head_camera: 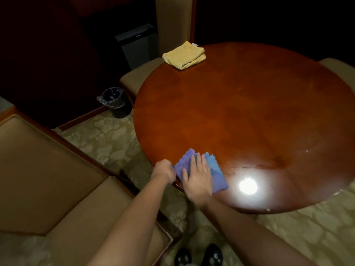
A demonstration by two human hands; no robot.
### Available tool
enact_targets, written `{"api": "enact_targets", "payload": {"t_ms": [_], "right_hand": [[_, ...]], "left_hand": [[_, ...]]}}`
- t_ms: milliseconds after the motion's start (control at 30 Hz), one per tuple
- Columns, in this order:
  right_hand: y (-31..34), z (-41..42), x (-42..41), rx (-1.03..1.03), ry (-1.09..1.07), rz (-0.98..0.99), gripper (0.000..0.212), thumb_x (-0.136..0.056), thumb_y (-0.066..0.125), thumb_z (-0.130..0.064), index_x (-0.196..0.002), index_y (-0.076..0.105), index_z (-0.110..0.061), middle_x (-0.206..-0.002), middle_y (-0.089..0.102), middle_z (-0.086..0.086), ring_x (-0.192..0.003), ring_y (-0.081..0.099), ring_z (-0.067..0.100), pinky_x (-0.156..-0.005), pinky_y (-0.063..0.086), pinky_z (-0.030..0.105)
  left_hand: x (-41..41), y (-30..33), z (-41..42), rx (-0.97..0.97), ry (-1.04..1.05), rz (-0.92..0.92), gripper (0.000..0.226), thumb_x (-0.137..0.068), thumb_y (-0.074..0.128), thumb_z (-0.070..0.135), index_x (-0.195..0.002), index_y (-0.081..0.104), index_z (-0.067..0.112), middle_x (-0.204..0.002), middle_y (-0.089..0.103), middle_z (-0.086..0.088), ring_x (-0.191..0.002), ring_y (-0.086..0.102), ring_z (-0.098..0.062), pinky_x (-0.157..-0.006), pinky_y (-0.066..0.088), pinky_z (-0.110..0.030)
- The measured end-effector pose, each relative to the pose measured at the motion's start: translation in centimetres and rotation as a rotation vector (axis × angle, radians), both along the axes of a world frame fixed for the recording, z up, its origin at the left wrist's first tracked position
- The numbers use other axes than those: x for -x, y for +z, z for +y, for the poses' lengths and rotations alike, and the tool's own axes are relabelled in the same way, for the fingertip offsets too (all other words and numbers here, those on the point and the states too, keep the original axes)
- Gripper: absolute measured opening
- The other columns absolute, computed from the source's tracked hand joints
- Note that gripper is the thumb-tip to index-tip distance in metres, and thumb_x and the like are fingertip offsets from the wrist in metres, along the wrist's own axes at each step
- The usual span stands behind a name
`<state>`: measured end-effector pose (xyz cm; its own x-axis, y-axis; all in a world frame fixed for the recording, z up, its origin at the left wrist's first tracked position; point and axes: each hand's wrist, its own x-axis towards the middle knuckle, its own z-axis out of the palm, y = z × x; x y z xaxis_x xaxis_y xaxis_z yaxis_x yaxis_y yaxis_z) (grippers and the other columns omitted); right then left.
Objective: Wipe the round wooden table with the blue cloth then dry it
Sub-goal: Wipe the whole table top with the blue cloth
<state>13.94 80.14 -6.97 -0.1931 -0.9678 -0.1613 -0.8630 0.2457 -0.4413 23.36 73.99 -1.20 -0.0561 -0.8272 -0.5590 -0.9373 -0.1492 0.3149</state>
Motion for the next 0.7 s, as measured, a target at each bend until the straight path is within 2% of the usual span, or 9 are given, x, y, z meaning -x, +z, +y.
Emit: {"api": "enact_targets", "payload": {"t_ms": [100,233,400,467,700], "right_hand": [[-0.3,-0.2,-1.1,0.030,-0.100,0.080,0.058,-0.082,0.036,-0.043,-0.119,0.068,-0.010,-0.128,0.060,0.020,-0.120,0.056,0.036,-0.103,0.026,0.040],[-1.1,0.3,-0.9,0.055,-0.077,0.166,0.055,-0.085,0.036,-0.043,-0.124,0.066,-0.017,-0.133,0.057,0.015,-0.125,0.053,0.033,-0.106,0.024,0.039],[-1.4,0.8,0.6,0.081,0.007,0.239,0.053,-0.085,0.036,-0.042,-0.123,0.066,-0.019,-0.132,0.059,0.009,-0.123,0.055,0.029,-0.104,0.023,0.037],[-1.4,1.2,1.6,0.082,0.066,0.271,0.054,-0.085,0.035,-0.040,-0.124,0.065,-0.019,-0.133,0.059,0.007,-0.123,0.056,0.027,-0.104,0.024,0.038],[-1.5,3.2,4.8,0.112,0.196,0.378,0.052,-0.089,0.033,-0.038,-0.130,0.061,-0.022,-0.138,0.055,0.002,-0.128,0.051,0.022,-0.105,0.021,0.043]], "left_hand": [[-0.6,-0.3,-0.4,0.063,0.031,0.025,0.010,-0.086,0.064,0.010,-0.083,0.072,0.006,-0.091,0.072,-0.011,-0.089,0.068,-0.023,-0.079,0.053,-0.028],[-0.7,-1.0,-0.5,0.089,-0.013,0.106,0.014,-0.084,0.064,0.009,-0.070,0.068,0.012,-0.084,0.072,-0.011,-0.081,0.069,-0.025,-0.079,0.055,-0.030],[0.2,-1.6,-0.5,0.070,-0.103,0.148,0.014,-0.081,0.064,0.010,-0.068,0.066,0.013,-0.080,0.072,-0.008,-0.078,0.070,-0.024,-0.078,0.057,-0.033],[0.7,-1.4,-0.5,0.033,-0.167,0.147,0.010,-0.082,0.062,0.011,-0.075,0.069,0.008,-0.083,0.073,-0.010,-0.080,0.070,-0.025,-0.079,0.057,-0.035],[2.7,-0.9,0.8,-0.026,-0.288,0.134,0.018,-0.087,0.056,0.010,-0.100,0.065,0.001,-0.098,0.071,-0.017,-0.092,0.069,-0.030,-0.084,0.056,-0.038]]}}
